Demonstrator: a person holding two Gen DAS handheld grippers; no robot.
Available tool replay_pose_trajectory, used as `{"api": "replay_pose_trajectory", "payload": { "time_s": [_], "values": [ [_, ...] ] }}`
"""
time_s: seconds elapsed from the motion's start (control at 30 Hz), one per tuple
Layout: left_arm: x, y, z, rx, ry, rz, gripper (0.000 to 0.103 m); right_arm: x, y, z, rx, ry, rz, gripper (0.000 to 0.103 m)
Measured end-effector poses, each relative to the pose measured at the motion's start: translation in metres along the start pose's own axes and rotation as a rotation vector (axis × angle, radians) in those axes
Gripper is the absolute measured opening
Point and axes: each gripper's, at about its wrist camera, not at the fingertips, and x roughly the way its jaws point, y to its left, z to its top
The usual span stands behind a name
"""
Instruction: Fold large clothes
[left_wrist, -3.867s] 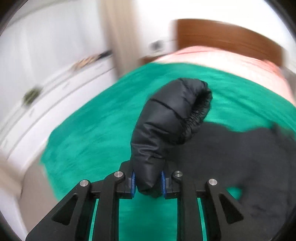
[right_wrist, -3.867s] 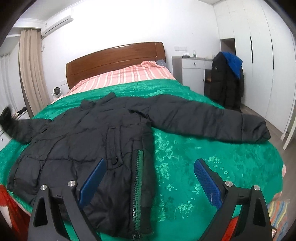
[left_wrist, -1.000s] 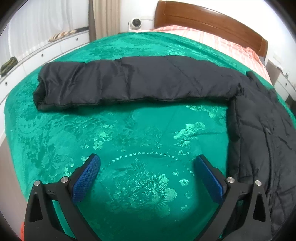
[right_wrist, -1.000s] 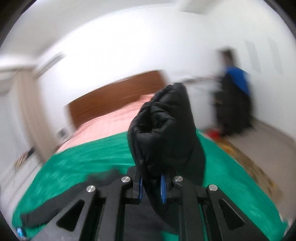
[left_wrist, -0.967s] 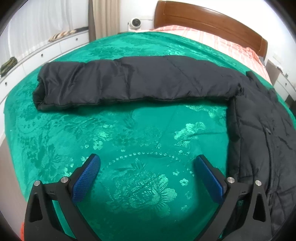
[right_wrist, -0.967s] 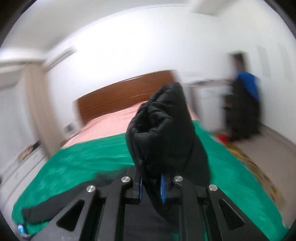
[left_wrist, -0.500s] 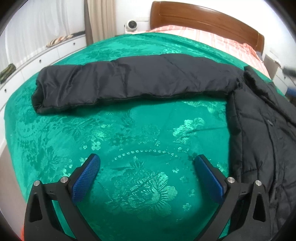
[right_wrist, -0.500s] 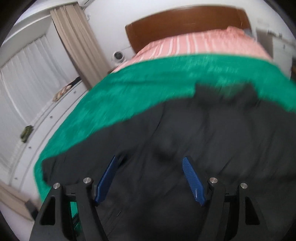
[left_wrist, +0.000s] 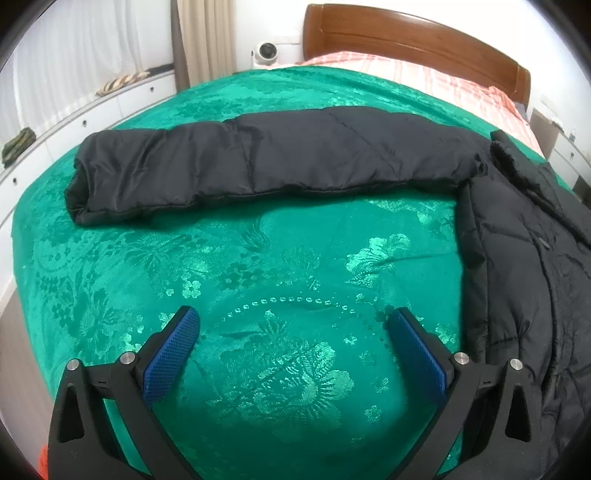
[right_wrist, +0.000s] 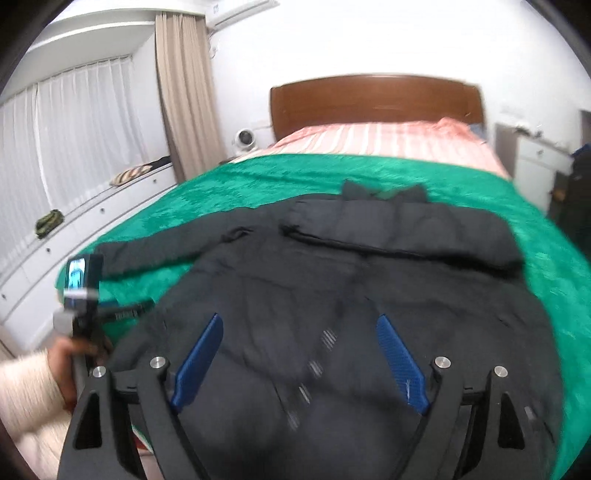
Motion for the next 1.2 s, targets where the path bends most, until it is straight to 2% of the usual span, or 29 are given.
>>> {"api": "replay_pose_trajectory", "payload": {
  "time_s": [0.07, 0.13, 0.23, 0.43, 0.6, 0.73, 1.2],
  "values": [
    [0.000, -0.002, -0.002, 0.003, -0.011, 0.013, 0.103, -0.021, -0.006, -0.021, 0.007, -0.035, -0.046, 0.086],
    [0.000, -0.003, -0.003, 0.007, -0.020, 0.026, 0.103, -0.029, -0.008, -0.034, -0.015, -0.065, -0.080, 0.091],
    [0.000, -0.005, -0.004, 0.015, -0.035, 0.045, 0.103, -0.025, -0.008, -0.045, -0.088, -0.060, -0.104, 0.092],
    [0.001, -0.004, -0.005, 0.007, -0.047, 0.041, 0.103, -0.004, -0.016, -0.051, -0.054, -0.029, -0.067, 0.092],
    [0.001, -0.004, -0.006, 0.006, -0.051, 0.041, 0.103, 0.023, -0.026, -0.072, -0.017, 0.110, -0.067, 0.092],
    [0.001, -0.004, -0.006, 0.007, -0.051, 0.040, 0.103, 0.029, -0.028, -0.074, -0.013, 0.117, -0.061, 0.097],
    [0.000, -0.003, -0.008, 0.005, -0.050, 0.037, 0.103, 0.032, -0.031, -0.081, 0.004, 0.114, -0.053, 0.100]
  ]
}}
